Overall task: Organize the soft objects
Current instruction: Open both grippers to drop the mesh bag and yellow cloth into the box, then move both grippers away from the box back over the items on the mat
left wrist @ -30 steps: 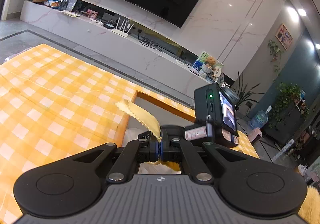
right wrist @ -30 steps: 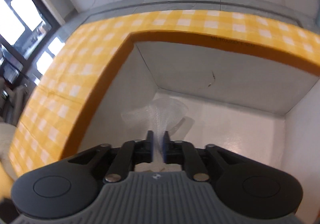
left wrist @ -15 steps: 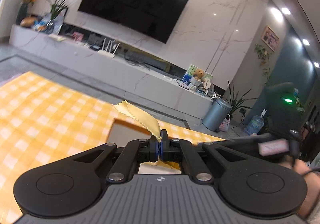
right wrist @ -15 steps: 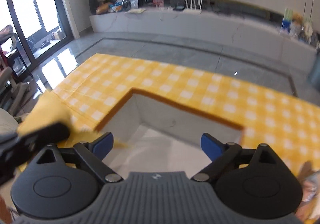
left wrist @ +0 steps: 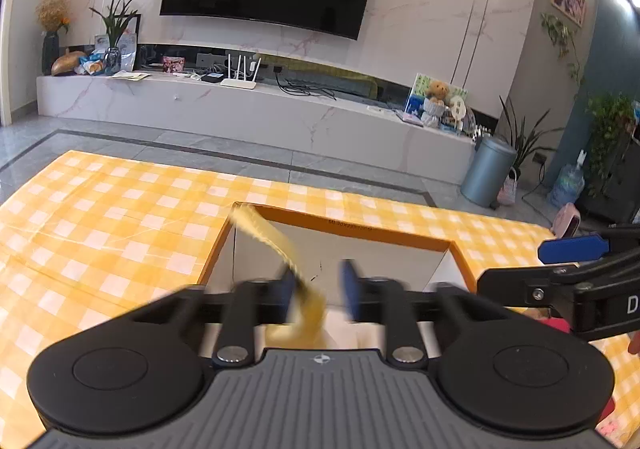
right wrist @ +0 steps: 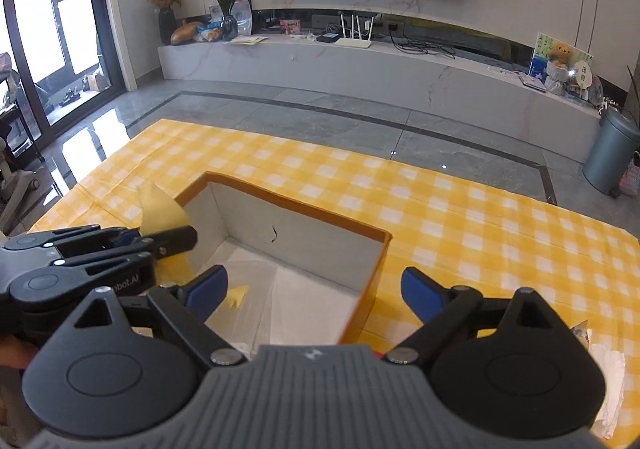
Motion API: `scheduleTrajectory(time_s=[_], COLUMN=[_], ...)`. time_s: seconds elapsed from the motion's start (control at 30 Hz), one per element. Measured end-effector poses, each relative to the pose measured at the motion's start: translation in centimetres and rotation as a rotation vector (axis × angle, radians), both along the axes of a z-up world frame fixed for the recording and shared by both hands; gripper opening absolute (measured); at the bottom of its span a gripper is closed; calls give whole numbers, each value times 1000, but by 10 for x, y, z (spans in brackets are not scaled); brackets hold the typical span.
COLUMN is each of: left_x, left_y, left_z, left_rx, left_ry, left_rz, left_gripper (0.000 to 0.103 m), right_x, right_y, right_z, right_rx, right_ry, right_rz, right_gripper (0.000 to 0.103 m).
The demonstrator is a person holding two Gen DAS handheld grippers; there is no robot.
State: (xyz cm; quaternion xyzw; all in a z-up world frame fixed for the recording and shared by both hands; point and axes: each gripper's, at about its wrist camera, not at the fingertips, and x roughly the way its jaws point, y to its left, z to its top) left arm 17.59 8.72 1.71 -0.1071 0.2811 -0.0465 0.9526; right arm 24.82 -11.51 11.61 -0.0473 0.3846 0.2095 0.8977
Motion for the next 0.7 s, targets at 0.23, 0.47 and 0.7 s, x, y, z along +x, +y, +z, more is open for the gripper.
scheduleTrajectory(time_s=[0.23, 0.47, 0.7], left_x=[-6, -10, -22], left_y=[14, 11, 7], left_z=[5, 11, 24], left_rx=[-136, -82, -90], left_ry=[-1, 54, 45], left_rz=[124, 142, 101], left_gripper=[94, 96, 96], right_x=[-4, -7, -17], right_y=[-8, -13, -26], right_z=[0, 1, 19], right_rx=[17, 19, 91], right_ry=[1, 22, 6], right_rz=[-10, -8, -35], right_gripper=[92, 93, 98])
